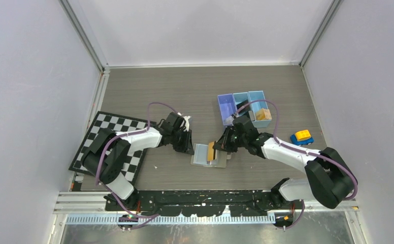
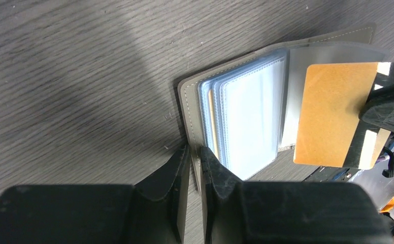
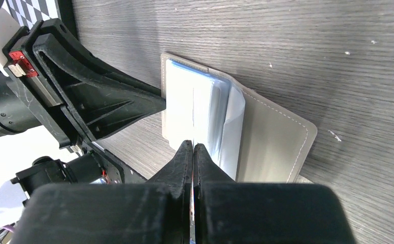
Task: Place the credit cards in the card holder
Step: Insert the credit card into the card holder.
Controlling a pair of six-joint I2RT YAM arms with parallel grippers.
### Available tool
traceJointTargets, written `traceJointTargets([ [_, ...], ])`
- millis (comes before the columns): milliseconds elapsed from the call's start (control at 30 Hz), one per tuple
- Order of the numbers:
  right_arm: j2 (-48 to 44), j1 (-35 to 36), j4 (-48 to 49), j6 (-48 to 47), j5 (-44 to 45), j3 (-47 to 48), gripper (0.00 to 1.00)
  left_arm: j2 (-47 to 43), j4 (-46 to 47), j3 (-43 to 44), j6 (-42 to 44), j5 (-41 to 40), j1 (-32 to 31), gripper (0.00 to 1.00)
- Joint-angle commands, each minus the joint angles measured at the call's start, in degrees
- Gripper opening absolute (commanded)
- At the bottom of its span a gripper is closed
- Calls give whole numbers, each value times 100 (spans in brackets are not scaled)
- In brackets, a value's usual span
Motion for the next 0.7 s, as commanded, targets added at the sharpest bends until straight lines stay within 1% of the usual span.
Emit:
traceJointTargets([
  [0, -93, 22, 99, 18, 149, 35, 0, 352, -359, -125, 289, -620, -42, 16],
  [400, 140, 19, 83, -24, 242, -69, 1, 416, -444, -92, 322, -702, -47, 10],
  [667, 245, 21, 188, 16, 253, -128, 0, 430, -455, -63, 326, -692, -45, 8],
])
